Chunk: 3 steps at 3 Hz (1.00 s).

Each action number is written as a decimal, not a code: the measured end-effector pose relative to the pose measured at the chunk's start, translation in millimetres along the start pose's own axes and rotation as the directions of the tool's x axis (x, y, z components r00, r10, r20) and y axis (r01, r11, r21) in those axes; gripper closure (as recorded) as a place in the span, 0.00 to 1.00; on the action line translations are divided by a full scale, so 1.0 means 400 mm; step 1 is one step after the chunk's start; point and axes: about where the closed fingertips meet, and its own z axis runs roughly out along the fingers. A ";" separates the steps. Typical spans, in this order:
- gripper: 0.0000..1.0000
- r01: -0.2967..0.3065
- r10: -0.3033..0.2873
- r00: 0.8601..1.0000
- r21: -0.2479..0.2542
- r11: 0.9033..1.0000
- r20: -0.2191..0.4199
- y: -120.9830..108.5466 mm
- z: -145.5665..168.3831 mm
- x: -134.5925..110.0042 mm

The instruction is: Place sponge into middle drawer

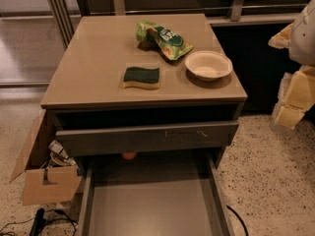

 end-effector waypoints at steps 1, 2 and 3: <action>0.00 0.000 0.000 1.000 0.000 1.000 0.000 0.000 0.000 0.000; 0.00 0.005 -0.005 1.000 0.009 1.000 0.020 -0.006 -0.008 -0.010; 0.00 0.038 -0.039 0.996 0.009 0.999 0.078 -0.043 -0.009 -0.060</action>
Offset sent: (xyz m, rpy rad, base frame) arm 0.0043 0.0048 0.0045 0.0346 -0.0086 0.0187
